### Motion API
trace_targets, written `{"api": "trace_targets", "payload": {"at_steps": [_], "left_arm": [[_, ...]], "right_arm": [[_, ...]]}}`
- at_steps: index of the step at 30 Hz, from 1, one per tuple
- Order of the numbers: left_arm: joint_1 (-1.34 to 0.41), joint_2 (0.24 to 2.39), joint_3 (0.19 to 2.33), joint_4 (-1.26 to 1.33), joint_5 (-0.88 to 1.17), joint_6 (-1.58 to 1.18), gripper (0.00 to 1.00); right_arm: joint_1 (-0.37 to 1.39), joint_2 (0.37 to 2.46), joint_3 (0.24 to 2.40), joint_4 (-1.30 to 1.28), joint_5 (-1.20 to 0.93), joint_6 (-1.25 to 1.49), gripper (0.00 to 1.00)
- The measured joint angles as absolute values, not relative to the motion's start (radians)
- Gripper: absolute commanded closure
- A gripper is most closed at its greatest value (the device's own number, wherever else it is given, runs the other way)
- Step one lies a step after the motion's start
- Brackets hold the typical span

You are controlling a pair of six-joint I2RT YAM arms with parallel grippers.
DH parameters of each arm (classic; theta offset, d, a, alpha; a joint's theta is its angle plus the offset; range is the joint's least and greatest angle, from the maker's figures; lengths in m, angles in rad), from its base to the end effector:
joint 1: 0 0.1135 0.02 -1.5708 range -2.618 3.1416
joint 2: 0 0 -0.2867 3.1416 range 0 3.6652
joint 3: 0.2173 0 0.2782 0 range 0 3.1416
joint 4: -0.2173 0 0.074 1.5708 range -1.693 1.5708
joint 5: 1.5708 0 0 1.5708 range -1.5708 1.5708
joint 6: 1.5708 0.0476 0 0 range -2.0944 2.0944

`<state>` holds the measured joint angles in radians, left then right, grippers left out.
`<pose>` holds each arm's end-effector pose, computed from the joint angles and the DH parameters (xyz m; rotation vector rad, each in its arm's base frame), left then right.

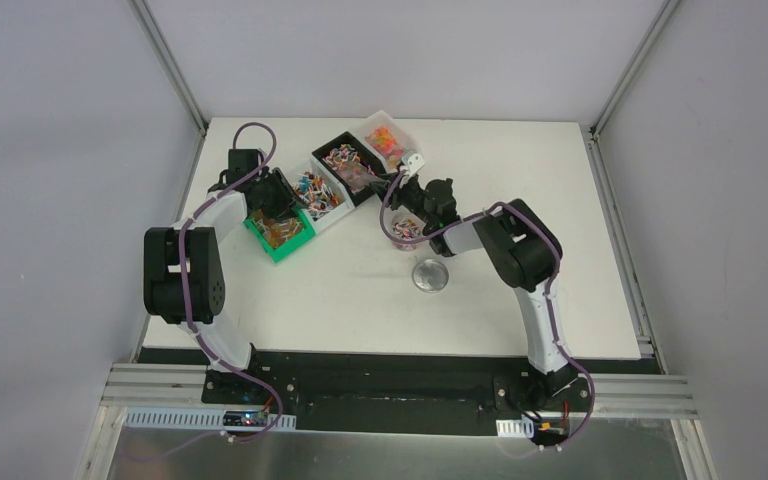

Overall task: Pack the candies
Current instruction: Scoop the fake candies from the storage box.

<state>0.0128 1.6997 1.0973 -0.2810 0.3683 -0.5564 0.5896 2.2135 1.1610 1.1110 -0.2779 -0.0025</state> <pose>0.3900 -0.0121 0.2018 -0.5400 2.4372 -0.6862 0.4067 0.2878 0.1437 -0.6661 1.4030 0.6770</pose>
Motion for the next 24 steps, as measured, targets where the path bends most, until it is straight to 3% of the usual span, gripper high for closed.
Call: {"api": "trace_targets", "payload": {"at_steps": [13,24], "left_arm": [[0.013,1.700,1.097,-0.280,0.367,-0.562,0.81],[0.013,1.700,1.097,-0.280,0.366,-0.563,0.63]], "right_arm": [[0.582,2.272,1.192,1.190,-0.280,0.086,1.00],[0.569,2.272,1.180,1.291,-0.298,0.131,1.00]]}}
